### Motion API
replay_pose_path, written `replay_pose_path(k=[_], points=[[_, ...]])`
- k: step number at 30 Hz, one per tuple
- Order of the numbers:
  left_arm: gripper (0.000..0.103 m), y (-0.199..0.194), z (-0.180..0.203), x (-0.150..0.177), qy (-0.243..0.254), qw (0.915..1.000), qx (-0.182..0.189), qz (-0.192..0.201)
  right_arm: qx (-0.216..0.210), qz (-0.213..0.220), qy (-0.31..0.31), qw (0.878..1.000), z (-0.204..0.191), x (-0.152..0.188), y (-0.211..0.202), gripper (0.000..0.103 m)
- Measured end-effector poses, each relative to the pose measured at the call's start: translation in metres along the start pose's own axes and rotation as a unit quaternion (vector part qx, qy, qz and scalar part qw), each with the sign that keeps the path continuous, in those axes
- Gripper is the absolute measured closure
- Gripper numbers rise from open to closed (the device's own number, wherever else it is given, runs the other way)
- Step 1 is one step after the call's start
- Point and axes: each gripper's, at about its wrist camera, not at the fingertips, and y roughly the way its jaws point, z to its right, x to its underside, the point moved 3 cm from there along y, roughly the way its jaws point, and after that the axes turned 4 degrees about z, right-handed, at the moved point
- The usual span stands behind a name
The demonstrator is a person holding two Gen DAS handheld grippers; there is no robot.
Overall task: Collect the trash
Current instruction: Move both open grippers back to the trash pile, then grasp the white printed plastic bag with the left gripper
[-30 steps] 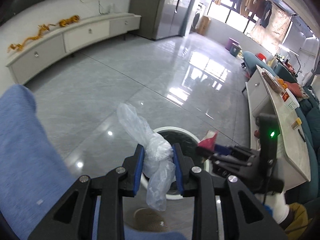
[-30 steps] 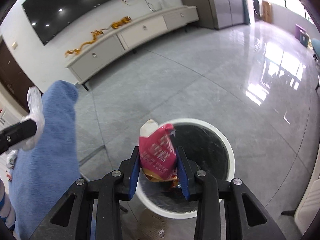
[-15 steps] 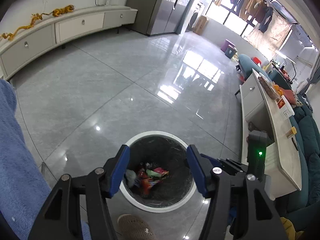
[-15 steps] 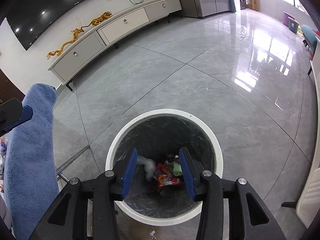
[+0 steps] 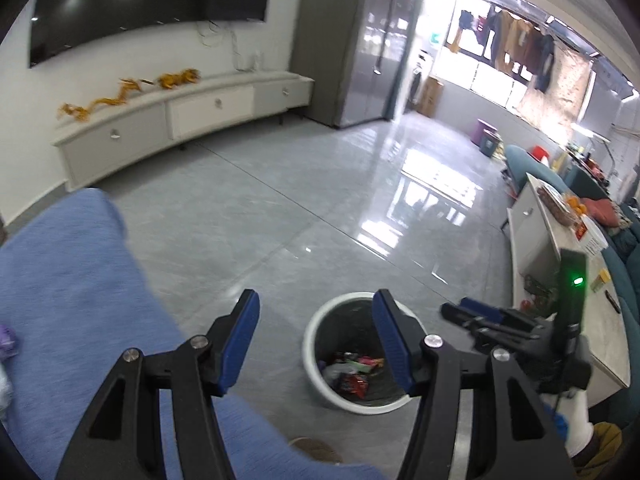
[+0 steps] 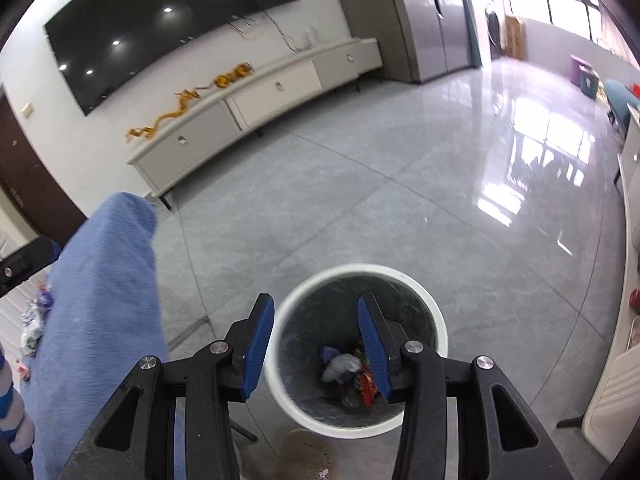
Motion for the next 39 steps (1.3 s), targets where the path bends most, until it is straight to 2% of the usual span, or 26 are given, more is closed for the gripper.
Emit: replay_pose_path(k=[10,21,27,32,36,39], points=[[0.046,-0.101,-0.084,0.024,-0.037,0.9959,-0.069,0.045,-0.048,0.044,-0.061,0.996,-0.084,-0.023,-0.052,0.062],[0.046,-0.197,-0.19,0.057,-0.095,0.9801,-0.147,0.094,-0.098,0.076,-0.117,0.985,-0.177,-0.029,-0.089,0.062],[0.046,-0.226,-0.244,0.079,-0.124,0.9714,-0.176,0.1,-0.122,0.078,-0.141,0.979,-0.216,-0.028,-0.095,0.062],[0.046,-0.238,-0.287,0.097,-0.147,0.9654,-0.192,0.096,-0.138,0.068,-0.163,0.975,-0.249,-0.026,-0.083,0.062],[0.046,-0.231,-0.313,0.109,-0.173,0.9621,-0.192,0.088,-0.145,0.052,-0.183,0.971,-0.274,-0.023,-0.066,0.061],[0.046,-0.219,-0.322,0.113,-0.18,0.9627,-0.185,0.079,-0.154,0.037,-0.197,0.968,-0.292,-0.019,-0.049,0.062]])
